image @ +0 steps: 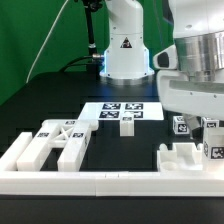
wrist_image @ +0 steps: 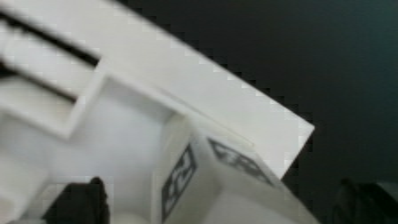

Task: Assemble chair

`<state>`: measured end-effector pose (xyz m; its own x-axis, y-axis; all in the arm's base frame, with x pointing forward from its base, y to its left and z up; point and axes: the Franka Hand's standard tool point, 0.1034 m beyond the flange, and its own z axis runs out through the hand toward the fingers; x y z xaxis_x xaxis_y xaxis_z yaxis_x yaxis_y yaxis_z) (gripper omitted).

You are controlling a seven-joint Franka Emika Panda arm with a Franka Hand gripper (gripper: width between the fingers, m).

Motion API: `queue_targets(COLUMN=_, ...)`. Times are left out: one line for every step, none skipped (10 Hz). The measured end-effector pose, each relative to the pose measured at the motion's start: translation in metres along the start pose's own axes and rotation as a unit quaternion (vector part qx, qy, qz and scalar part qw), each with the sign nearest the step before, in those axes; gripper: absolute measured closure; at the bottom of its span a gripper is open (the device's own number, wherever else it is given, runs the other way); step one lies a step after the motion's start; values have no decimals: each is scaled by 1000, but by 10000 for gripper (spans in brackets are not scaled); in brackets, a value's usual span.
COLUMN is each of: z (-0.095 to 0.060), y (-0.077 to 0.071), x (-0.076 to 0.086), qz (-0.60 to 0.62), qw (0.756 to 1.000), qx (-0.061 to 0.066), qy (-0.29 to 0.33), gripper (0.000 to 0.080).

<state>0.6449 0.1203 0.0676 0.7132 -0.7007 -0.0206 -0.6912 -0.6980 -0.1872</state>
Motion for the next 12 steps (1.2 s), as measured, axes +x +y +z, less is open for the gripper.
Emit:
queue_targets(z=-1, y=0, x=-3, qz=-47, qw=999, qx=0, qy=0, gripper=152)
queue_targets(z=0, y=1, x=-2, qz=-93, qw=996, qx=-1, qy=0, gripper=152)
queue_targets(z=0, y=2, x=-1, qz=-118, qw=993, qx=-1, qy=0, gripper=151)
queue_targets(z=0, y=1, x=-2, qz=-185, qw=983, qx=-9, qy=5, gripper=151)
queue_targets(z=-2, y=-3, x=-1, qz=-302, qw=953, qx=-27, qy=16, gripper=151)
queue_targets(z=-3, y=-4, x=0, qz=-351, qw=936, qx=-30, qy=19, gripper=151)
queue_targets(z=-2, y=-3, x=0, qz=-317, qw=948, qx=-28, qy=18, gripper=266)
queue_targets(z=-2, y=-3, x=0, qz=-308, qw=951, qx=-29, qy=19, gripper=401)
queue_targets(z=-2, y=-2, x=1, qz=-309, qw=950, qx=-30, qy=19, gripper=401)
queue_targets(z=-2, y=-1, x=2, qz=-287, qw=957, qx=-29, qy=20, gripper=511)
queue_targets(z=-3, y=-1, x=3, qz=-218, qw=975, qx=-27, qy=22, gripper=511)
queue_targets(z=-3, y=-1, x=3, qz=-204, qw=978, qx=-27, qy=22, gripper=511)
